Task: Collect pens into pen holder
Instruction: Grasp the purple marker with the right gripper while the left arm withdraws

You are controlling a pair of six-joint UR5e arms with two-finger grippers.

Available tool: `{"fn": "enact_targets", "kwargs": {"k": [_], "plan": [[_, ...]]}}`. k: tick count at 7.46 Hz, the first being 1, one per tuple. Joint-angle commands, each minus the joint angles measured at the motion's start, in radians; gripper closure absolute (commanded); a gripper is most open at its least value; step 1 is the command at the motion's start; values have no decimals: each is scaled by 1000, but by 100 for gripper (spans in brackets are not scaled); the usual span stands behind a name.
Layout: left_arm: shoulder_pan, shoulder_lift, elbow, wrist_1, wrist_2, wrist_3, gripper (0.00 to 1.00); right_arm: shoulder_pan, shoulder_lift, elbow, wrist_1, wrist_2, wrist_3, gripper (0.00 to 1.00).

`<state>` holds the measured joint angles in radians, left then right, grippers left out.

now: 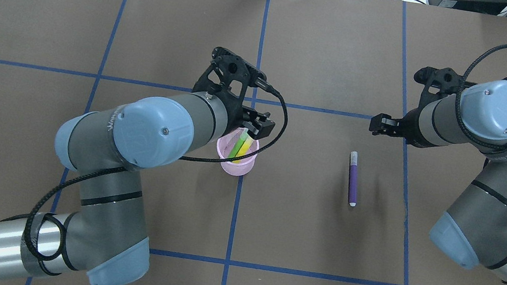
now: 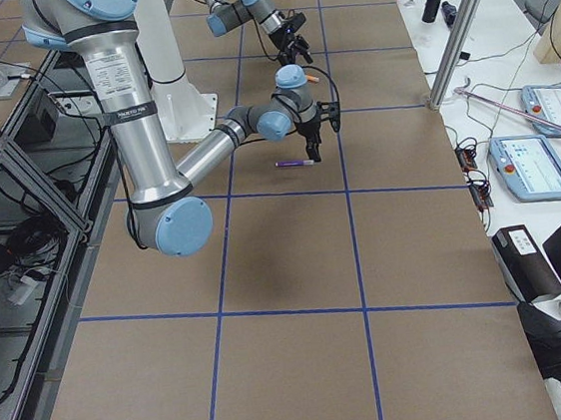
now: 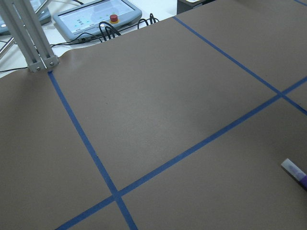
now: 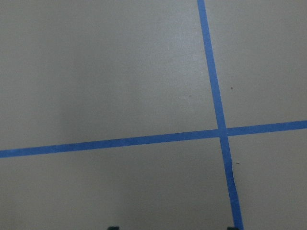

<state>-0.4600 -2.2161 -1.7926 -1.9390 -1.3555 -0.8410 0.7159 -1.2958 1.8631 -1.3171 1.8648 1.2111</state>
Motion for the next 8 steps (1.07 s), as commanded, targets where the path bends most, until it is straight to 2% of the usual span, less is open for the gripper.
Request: {"fn": "enact_targets", "kwargs": {"k": [1,2,3,4,5,6,8], "plan": [[-113,75,-21,49,-25,-36,2,-16,67,-79,1,209,25,23],[-184,75,-24,143,-154,-33,2,-15,67,-94,-14,249,-20,26],[-268,73,-22,185,-353,-33,2,-15,66,-119,-42,276,-91,26],[-304,76,-21,187,-441,-35,2,-10,72,-128,-138,307,-167,28],[-304,82,-21,187,-445,-36,2,17,87,-128,-234,344,-256,29],[-304,84,-30,187,-447,-36,2,33,113,-159,-267,374,-337,30],[-304,84,-36,186,-448,-36,1,31,206,-261,-284,422,-340,30]]}}
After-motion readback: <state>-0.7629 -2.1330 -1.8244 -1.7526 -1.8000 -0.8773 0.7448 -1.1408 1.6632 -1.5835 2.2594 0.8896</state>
